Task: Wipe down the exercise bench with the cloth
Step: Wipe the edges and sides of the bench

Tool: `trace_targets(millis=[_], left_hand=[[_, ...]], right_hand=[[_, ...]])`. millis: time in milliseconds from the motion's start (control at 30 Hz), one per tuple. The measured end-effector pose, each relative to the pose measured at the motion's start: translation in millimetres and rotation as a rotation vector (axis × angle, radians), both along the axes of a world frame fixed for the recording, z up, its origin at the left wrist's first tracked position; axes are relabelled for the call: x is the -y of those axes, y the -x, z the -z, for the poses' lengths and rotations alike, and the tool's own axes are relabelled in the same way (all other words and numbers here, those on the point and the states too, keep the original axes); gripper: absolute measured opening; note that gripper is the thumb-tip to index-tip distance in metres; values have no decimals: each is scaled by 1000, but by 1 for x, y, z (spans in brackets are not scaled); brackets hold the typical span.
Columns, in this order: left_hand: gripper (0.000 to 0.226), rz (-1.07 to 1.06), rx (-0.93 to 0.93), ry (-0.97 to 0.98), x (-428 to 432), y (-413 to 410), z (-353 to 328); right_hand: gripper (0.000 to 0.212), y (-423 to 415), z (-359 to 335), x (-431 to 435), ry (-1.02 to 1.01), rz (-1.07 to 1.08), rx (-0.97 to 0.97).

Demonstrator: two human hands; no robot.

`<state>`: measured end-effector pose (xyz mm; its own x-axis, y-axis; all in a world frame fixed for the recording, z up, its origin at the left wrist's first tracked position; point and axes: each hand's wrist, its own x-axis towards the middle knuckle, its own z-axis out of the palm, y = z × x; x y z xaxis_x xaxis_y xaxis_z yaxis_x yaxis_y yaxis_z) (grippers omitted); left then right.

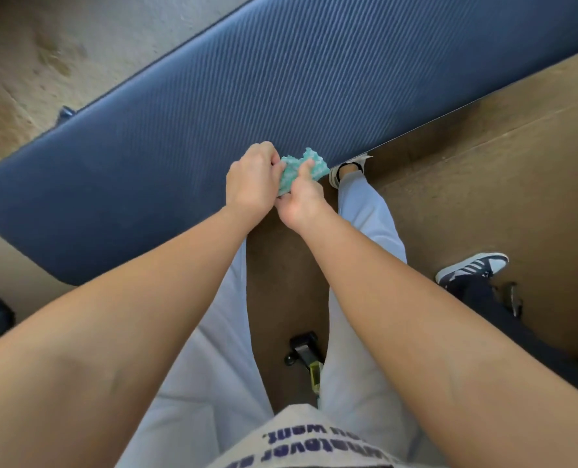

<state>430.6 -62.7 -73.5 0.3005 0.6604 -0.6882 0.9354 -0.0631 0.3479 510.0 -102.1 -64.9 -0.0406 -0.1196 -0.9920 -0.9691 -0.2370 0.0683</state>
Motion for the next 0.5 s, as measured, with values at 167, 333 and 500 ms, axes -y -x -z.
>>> trace_targets(millis=[167,333,500], left_hand=[[15,47,78,5,-6,-55,-1],[14,169,162,21,-7,-111,-3],[12,221,263,51,-5,-171,-3]], right_hand=[[39,-41,-2,-3,84,48,94],[34,-109,-9,-2,148,125,170],[34,-191,-12,-7,183,153,215]])
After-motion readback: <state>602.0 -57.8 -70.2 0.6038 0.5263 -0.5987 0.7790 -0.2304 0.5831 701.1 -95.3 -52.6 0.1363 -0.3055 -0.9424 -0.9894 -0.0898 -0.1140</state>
